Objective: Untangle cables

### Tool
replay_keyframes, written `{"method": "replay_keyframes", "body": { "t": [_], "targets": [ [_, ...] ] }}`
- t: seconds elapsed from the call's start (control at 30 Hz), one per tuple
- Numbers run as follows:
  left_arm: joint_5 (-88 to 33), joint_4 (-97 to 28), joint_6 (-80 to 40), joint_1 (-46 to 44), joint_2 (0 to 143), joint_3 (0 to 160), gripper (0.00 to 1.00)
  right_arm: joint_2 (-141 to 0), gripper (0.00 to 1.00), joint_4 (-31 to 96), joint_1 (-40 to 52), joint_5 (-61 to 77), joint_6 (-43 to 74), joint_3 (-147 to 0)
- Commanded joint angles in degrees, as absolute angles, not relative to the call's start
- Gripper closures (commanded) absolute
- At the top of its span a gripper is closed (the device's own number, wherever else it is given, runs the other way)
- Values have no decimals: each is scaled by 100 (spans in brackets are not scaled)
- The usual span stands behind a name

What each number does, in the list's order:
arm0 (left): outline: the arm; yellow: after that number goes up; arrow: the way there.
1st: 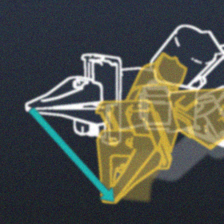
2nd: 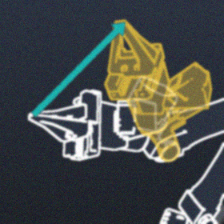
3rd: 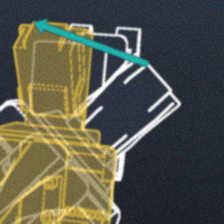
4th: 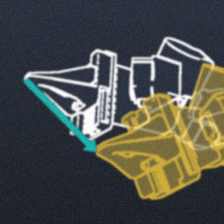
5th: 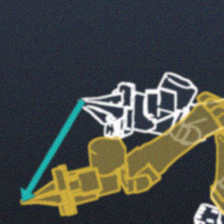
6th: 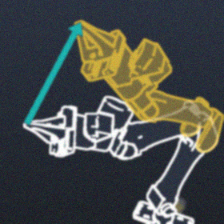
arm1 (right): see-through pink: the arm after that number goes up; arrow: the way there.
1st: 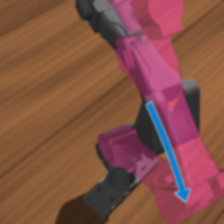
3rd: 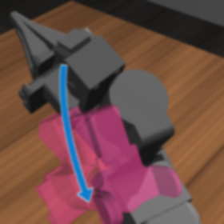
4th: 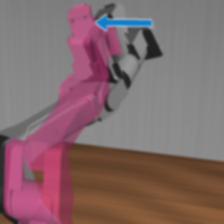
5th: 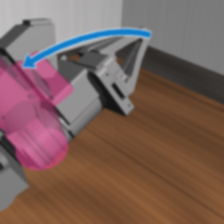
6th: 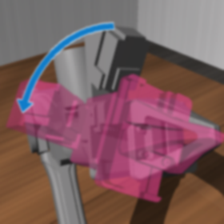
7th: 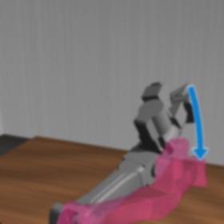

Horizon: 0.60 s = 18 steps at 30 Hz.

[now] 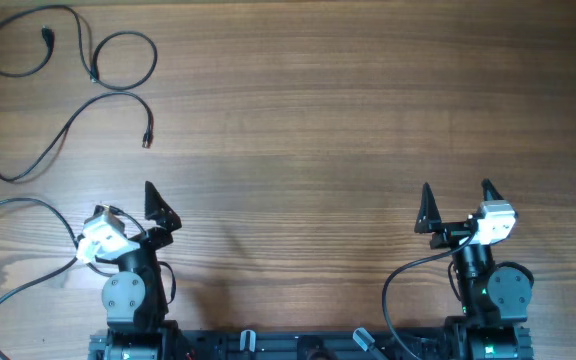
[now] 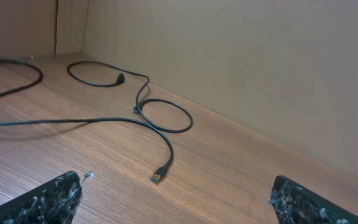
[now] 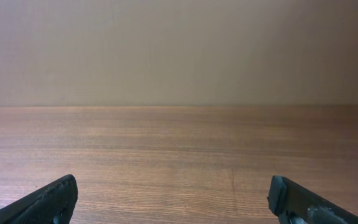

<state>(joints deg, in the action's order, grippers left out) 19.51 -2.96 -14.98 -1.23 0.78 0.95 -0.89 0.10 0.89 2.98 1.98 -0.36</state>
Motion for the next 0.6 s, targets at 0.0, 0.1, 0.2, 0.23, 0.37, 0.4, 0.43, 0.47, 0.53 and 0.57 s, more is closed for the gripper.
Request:
{"method": "replay_keyframes", "body": {
  "t": [0.0, 0.1, 0.2, 0.23, 0.37, 0.4, 0.43, 0.47, 0.53, 0.57],
  "targets": [
    [1953, -272, -1087, -128, 16, 32, 0, -23, 0, -3, 117, 351, 150, -30],
    [1841, -274, -1090, -128, 16, 34, 0, -27, 0, -3, 117, 351, 150, -30],
    [1848, -276, -1085, -128, 16, 32, 0, -27, 0, -3, 117, 351, 150, -30],
    [1846, -276, -1087, -128, 16, 32, 0, -27, 0, -3, 117, 351, 150, -30],
    [1673, -272, -1090, -137, 16, 34, 0, -27, 0, -3, 117, 351, 150, -30],
    [1603, -274, -1087, -158, 16, 34, 0, -27, 0, -3, 117, 351, 152, -30],
    [1546, -276, -1090, -193, 16, 34, 0, -27, 0, -3, 117, 351, 150, -30],
    [1487, -279, -1090, -252, 16, 34, 0, -27, 0, -3, 117, 351, 150, -30],
    [1391, -298, -1090, -458, 16, 34, 0, -27, 0, -3, 117, 351, 152, -30],
    [1393, -298, -1090, -574, 16, 32, 0, -27, 0, -3, 117, 351, 150, -30]
  ]
}}
